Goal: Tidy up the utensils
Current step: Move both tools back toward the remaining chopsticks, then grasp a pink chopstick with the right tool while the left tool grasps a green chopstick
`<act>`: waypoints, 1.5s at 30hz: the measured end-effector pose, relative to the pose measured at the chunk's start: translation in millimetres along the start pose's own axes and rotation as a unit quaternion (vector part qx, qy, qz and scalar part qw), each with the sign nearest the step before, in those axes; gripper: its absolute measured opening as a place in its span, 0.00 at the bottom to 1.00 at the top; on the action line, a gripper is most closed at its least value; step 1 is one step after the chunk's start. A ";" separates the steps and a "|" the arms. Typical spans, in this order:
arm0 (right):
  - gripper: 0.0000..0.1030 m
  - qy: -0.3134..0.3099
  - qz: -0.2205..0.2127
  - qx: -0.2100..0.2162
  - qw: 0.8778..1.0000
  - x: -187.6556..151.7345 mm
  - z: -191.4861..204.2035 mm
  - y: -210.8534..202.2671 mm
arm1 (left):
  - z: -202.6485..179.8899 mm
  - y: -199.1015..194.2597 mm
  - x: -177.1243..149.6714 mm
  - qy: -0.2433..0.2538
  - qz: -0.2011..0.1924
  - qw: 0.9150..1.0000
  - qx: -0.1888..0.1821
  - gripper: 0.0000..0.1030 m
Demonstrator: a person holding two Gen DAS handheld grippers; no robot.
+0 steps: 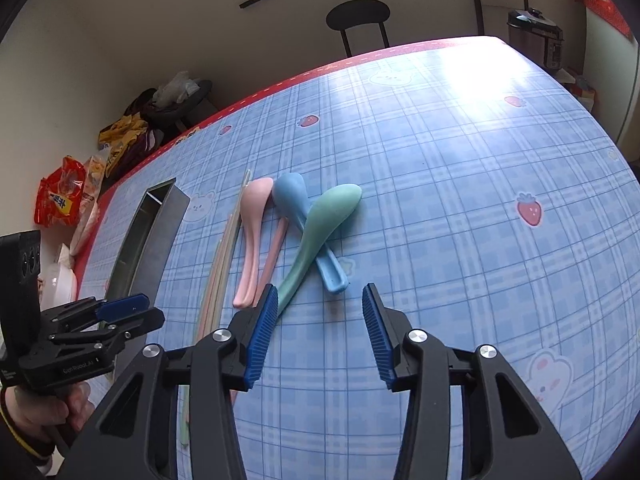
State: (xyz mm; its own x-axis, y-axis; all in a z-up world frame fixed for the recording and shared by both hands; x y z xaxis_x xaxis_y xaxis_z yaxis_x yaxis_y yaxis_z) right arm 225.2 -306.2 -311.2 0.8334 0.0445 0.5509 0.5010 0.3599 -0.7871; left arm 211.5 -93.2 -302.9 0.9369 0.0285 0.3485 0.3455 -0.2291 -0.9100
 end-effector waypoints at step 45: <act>0.06 -0.077 0.048 -0.031 0.995 -56.7 41.2 23.1 | -3.9 32.9 -20.8 0.003 0.035 0.999 -0.001 0.28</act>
State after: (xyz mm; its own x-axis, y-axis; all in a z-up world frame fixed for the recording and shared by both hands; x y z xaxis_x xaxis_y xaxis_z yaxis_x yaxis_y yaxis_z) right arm 180.0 -262.0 -349.1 0.8347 0.2207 0.5046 0.4378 0.2900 -0.8510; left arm 203.2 -105.1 -339.2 0.9586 0.0064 0.2847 0.2783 -0.2324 -0.9320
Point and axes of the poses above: each gripper's, at about its wrist camera, not at the fingertips, and y roughly the way its jaws point, z to its left, x to its top, the point moved 2 cm from there along y, roughly the way its jaws point, and after that the axes turned 10 degrees about -y, right-handed, at the moved point
